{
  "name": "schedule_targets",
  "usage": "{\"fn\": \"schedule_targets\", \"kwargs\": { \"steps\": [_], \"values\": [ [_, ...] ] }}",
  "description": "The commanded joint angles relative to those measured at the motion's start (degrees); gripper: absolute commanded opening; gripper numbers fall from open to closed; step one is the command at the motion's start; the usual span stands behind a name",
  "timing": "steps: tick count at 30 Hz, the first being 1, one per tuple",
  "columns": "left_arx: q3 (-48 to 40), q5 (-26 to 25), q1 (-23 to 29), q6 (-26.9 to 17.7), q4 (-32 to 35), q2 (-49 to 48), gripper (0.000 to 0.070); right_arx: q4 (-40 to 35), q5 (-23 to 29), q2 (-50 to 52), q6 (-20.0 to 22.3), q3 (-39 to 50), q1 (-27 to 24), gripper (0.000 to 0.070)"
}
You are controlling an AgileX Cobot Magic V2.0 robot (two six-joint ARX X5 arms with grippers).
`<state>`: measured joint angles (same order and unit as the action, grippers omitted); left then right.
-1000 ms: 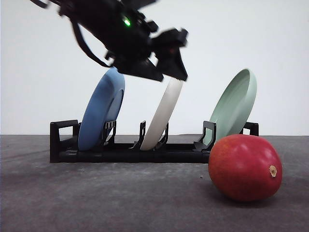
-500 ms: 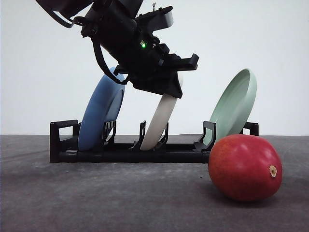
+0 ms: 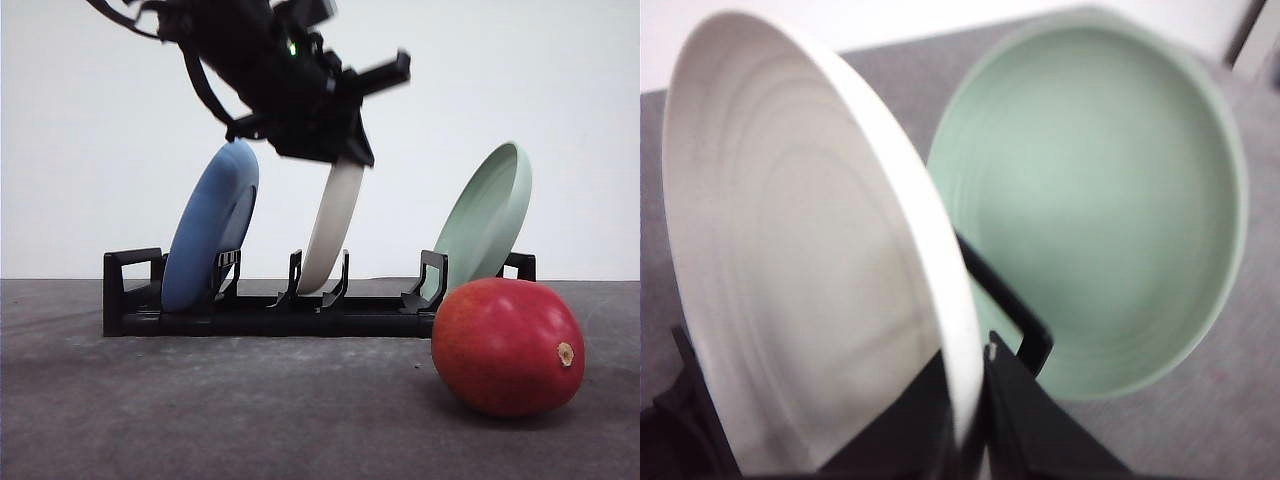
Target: Place pomegranate in white plate
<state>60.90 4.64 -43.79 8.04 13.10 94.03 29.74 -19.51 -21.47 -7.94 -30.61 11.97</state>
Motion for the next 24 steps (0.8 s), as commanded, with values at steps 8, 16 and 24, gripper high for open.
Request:
{"fn": "schedule_targets", "kwargs": {
  "steps": [8, 16, 24],
  "values": [
    [1.4, 0.0, -0.5, 8.9, -2.1, -5.4, 0.0000, -0.6, -0.1, -0.1, -0.7, -0.9, 0.2, 0.0341],
    [1.4, -4.2, -0.6, 11.2, -10.2, -12.0, 0.0000, -0.5, -0.2, -0.1, -0.7, -0.9, 0.2, 0.0341],
    [1.4, -6.2, -2.9, 12.7, -19.1, -20.0, 0.0002, -0.5, -0.2, -0.1, -0.7, -0.9, 0.2, 0.0341]
  ]
}}
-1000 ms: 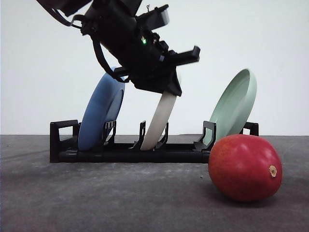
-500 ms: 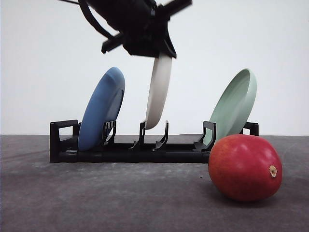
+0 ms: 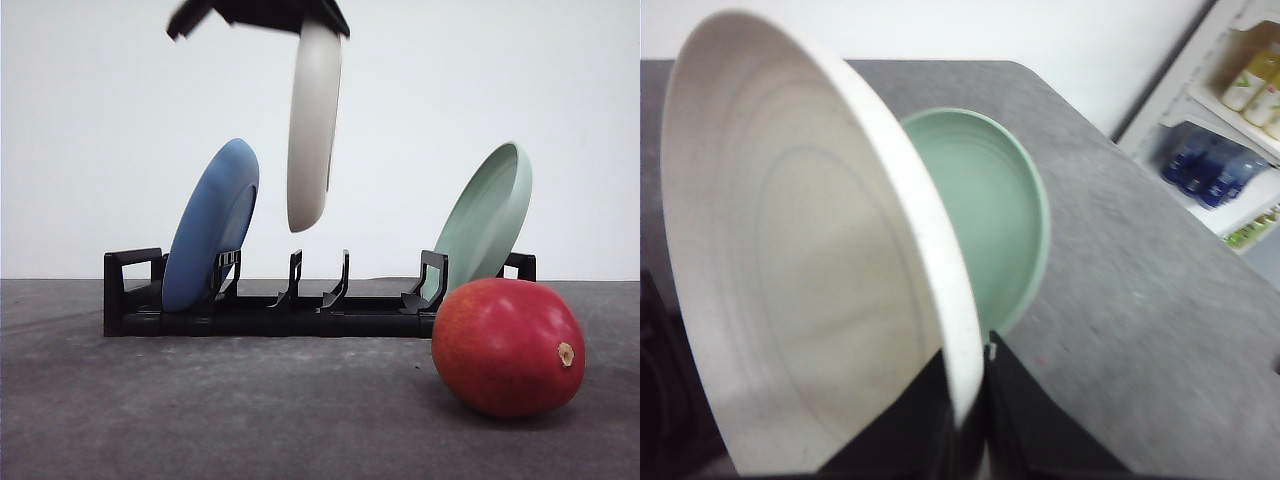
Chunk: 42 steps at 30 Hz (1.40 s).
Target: Place pomegranate in white plate
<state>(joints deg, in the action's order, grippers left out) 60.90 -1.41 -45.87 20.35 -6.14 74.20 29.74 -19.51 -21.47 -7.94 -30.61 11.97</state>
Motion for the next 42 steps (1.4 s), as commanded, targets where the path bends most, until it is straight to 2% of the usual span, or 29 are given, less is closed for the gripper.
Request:
{"fn": "schedule_targets", "kwargs": {
  "steps": [1, 6, 14, 18, 23, 28, 31, 36, 42],
  "values": [
    [1.4, -0.1, -1.4, 0.3, -1.0, -1.2, 0.0003, -0.5, -0.1, -0.1, -0.7, -0.9, 0.2, 0.0341],
    [-0.6, 1.6, -5.8, 0.3, -3.7, -6.7, 0.0003, -0.5, -0.1, -0.1, -0.6, -0.9, 0.2, 0.0341],
    [-10.8, 12.4, -14.5, -0.6, -2.1, -16.5, 0.0003, -0.5, -0.1, -0.1, -0.7, -0.9, 0.2, 0.0340],
    [-14.8, 16.6, -19.7, -3.8, -4.7, -18.8, 0.0003, -0.5, -0.1, -0.1, -0.6, -0.9, 0.2, 0.0341],
    [-15.9, 21.2, -25.1, -11.1, -13.4, -17.6, 0.0003, -0.5, 0.0, -0.1, -0.6, -0.9, 0.2, 0.0341],
    [-15.9, 21.6, -28.1, -21.0, -18.4, -13.3, 0.0003, -0.5, 0.0, -0.1, -0.6, -0.9, 0.2, 0.0341],
    [-15.8, 21.7, -29.1, -27.6, -19.2, -8.8, 0.0003, -0.5, -0.1, -0.1, -0.6, -0.9, 0.2, 0.0341],
    [-15.2, 25.6, -30.0, -36.5, -19.1, 0.2, 0.0003, -0.5, -0.1, -0.1, -0.6, -0.9, 0.2, 0.0341],
    [-13.4, 30.6, -30.0, -42.6, -19.6, 9.3, 0.0003, -0.5, 0.0, -0.1, -0.6, -0.9, 0.2, 0.0341]
  ]
}}
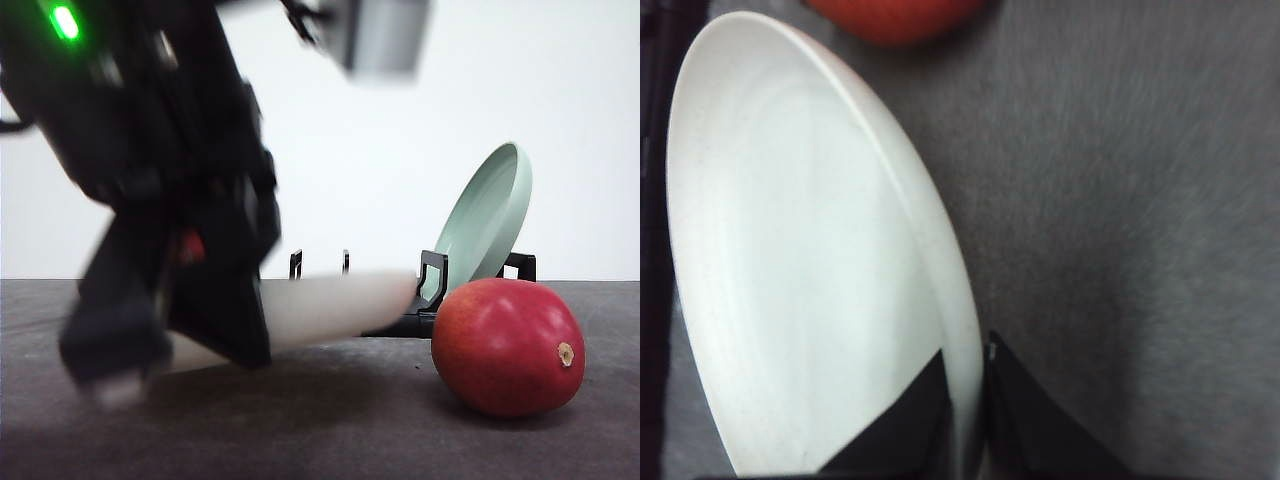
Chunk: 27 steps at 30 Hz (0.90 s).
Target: Place pomegranate in white plate
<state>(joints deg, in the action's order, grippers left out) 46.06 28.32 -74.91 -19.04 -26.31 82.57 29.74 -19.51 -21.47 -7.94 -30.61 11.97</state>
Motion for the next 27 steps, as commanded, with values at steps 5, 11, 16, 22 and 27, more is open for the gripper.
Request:
{"fn": "schedule_targets", "kwargs": {
  "steps": [5, 11, 16, 22, 27],
  "values": [
    [2.3, 1.7, -0.9, -4.7, 0.6, 4.8, 0.0008, -0.5, 0.0, -0.1, -0.6, -0.9, 0.2, 0.0341],
    [2.4, 1.7, -0.9, -4.3, 0.4, 5.4, 0.0249, -0.5, 0.0, -0.1, -0.6, -0.9, 0.2, 0.0341],
    [5.2, 0.6, -0.7, 1.3, -3.5, 5.3, 0.0383, -0.5, 0.0, -0.1, -0.6, -0.9, 0.2, 0.0341],
    [10.3, -17.6, 4.3, 11.3, -9.8, 2.1, 0.0406, -0.5, 0.0, -0.1, -0.6, -0.9, 0.2, 0.0341],
    [10.3, -34.6, 14.7, 17.0, -10.4, -2.8, 0.0406, -0.3, 0.0, -0.1, -0.6, -0.9, 0.2, 0.0341]
  ]
}}
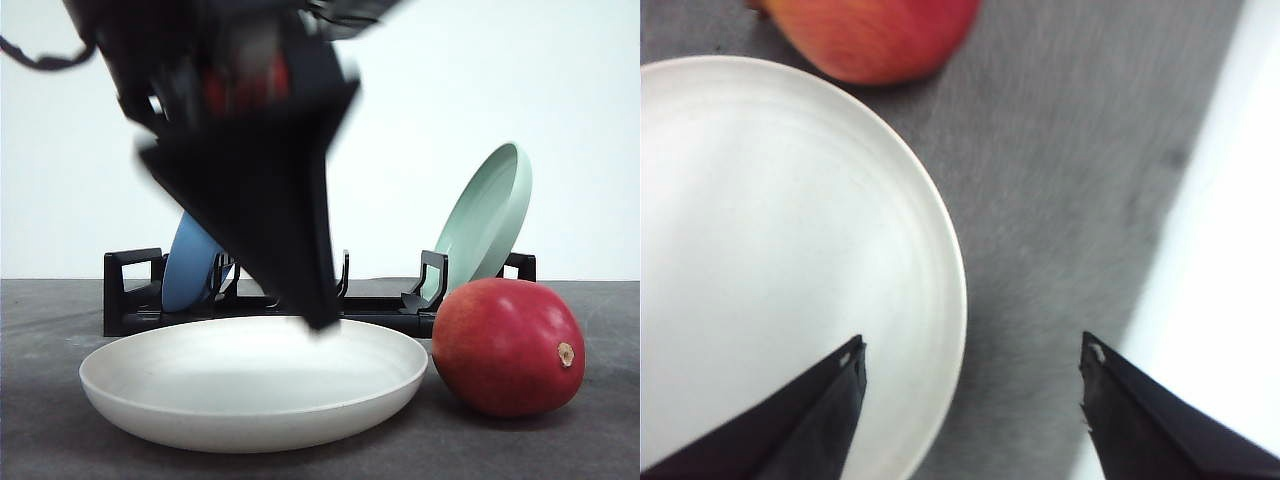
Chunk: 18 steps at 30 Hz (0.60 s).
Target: Place pomegranate in white plate
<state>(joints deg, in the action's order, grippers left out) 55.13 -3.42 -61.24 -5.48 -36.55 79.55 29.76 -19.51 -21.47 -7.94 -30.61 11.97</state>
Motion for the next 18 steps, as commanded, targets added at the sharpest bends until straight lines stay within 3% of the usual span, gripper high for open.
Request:
{"fn": "schedule_targets", "kwargs": {
  "steps": [1, 11, 18],
  "values": [
    [1.2, -4.4, 3.3, 3.8, -0.5, -0.8, 0.0406, -0.2, 0.0, -0.1, -0.6, -0.9, 0.2, 0.0341],
    [0.8, -5.7, 26.0, 9.0, -4.5, -10.1, 0.0394, 0.6, 0.0, -0.1, -0.6, -0.9, 0.2, 0.0341],
    [-2.0, -5.4, 36.3, 10.9, -2.4, -18.4, 0.0393, 0.8, 0.0, -0.1, -0.6, -0.9, 0.2, 0.0341]
  ]
}}
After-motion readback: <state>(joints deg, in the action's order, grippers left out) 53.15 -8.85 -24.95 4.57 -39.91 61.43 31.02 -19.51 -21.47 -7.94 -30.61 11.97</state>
